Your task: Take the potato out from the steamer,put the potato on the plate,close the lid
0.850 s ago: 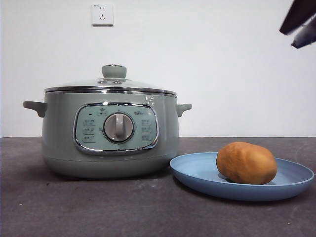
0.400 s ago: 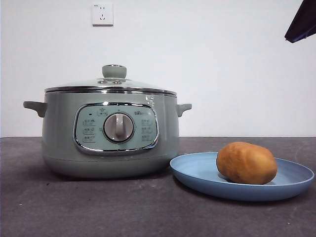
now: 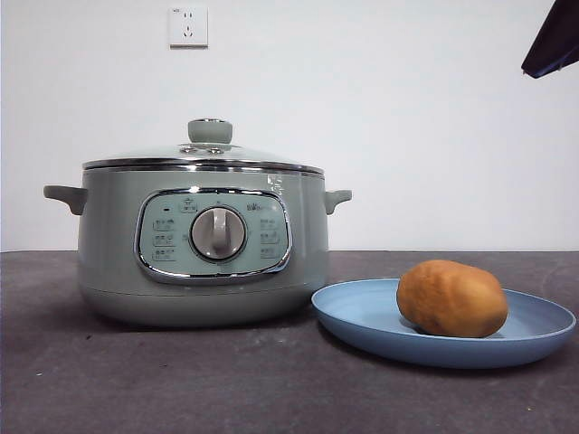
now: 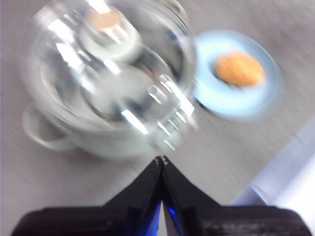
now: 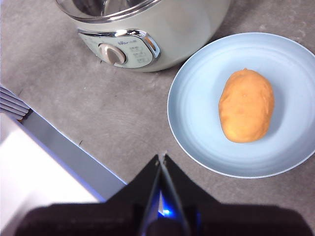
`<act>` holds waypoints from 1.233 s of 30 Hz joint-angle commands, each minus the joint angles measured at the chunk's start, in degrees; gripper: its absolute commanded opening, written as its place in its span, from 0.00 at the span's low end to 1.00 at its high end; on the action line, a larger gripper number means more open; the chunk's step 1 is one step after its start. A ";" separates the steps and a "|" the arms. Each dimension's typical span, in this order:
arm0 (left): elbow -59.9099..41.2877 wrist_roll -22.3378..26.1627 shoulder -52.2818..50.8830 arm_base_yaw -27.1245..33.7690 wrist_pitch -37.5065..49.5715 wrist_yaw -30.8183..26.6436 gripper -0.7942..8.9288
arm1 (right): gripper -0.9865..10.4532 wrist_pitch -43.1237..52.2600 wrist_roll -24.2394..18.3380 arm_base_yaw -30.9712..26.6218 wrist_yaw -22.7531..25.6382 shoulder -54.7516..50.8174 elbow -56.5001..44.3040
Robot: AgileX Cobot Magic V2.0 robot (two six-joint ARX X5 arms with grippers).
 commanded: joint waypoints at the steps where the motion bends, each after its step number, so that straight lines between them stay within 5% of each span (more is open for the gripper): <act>1: -0.92 1.27 -3.76 4.20 9.68 -0.26 0.08 | 0.09 0.11 0.07 0.07 0.13 -0.11 0.02; 8: -14.86 1.22 -18.05 15.54 38.34 2.47 0.08 | 0.09 0.13 0.07 0.07 0.13 -0.11 0.02; 14: -33.14 1.07 -29.94 22.56 54.58 1.53 0.08 | 0.09 0.13 0.07 0.07 0.13 -0.11 0.02; 25: -60.74 -6.60 -45.53 25.70 62.23 1.33 0.08 | 0.09 0.13 0.07 0.07 0.13 -0.11 0.02; 37: -73.42 -9.94 -53.81 25.70 61.35 0.81 0.08 | 0.09 0.13 0.07 0.07 0.15 -0.11 0.02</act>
